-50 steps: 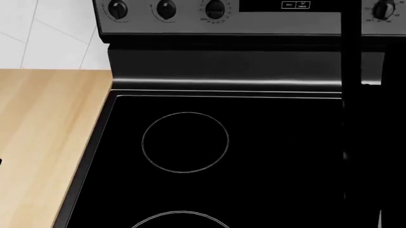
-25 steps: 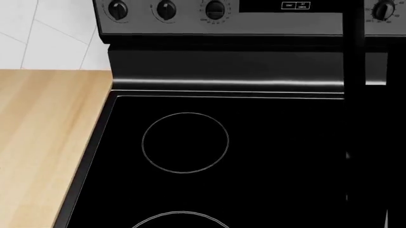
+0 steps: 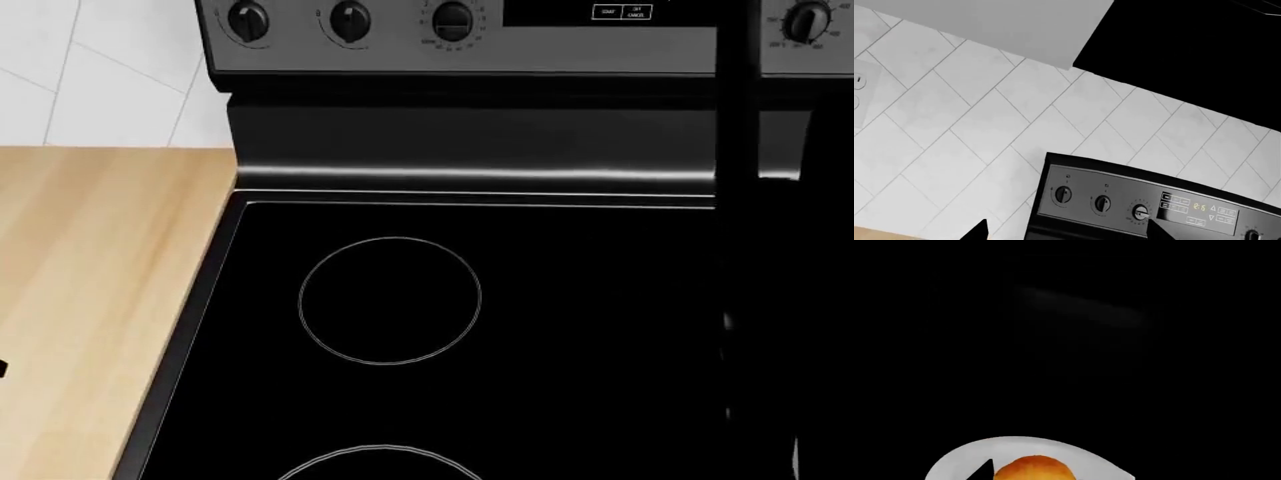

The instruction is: Pick the chicken breast from the counter and place it in the microwave.

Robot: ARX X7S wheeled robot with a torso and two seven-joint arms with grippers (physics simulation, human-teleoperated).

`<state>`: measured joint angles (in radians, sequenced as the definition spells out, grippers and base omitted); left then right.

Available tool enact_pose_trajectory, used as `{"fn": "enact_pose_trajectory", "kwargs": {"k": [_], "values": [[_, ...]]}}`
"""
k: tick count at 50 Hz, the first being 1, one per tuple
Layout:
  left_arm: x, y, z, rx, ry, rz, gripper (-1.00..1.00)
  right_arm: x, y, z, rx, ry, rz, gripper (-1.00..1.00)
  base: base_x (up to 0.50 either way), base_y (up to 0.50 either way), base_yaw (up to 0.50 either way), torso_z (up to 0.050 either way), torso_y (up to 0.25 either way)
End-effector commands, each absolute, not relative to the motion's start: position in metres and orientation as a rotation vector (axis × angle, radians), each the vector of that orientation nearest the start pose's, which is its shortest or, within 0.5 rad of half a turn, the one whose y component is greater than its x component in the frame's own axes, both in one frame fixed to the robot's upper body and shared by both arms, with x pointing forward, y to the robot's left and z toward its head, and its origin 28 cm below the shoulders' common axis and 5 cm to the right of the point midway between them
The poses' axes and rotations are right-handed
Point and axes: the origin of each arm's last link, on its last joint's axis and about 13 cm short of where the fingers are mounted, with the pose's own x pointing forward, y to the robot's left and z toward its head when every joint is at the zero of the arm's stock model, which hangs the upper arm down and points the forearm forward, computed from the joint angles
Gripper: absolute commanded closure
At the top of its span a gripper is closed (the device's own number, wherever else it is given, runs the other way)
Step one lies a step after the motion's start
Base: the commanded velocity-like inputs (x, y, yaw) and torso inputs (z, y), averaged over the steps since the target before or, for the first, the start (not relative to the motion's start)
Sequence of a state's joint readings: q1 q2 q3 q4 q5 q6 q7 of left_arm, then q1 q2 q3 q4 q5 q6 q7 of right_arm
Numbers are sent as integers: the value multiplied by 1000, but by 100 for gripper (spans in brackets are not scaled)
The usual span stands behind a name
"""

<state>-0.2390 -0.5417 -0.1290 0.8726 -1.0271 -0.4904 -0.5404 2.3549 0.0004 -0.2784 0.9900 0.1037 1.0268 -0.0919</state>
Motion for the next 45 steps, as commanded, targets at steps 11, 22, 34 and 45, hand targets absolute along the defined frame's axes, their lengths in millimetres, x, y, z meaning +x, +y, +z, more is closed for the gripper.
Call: {"fn": "enact_pose_trajectory", "kwargs": {"k": [11, 22, 34, 45], "values": [[184, 241, 217, -288, -399, -110, -100, 201, -86, 601, -214, -546, 64, -100, 0, 0, 0, 0, 0], [187, 242, 218, -281, -398, -116, -100, 177, -94, 585, -225, -574, 11, -100, 0, 0, 0, 0, 0], [185, 242, 219, -280, -398, -117, -100, 161, -121, 536, -243, -621, -39, -100, 0, 0, 0, 0, 0], [184, 242, 217, -278, -393, -114, -100, 132, -130, 497, -239, -684, -74, -100, 0, 0, 0, 0, 0]]}}
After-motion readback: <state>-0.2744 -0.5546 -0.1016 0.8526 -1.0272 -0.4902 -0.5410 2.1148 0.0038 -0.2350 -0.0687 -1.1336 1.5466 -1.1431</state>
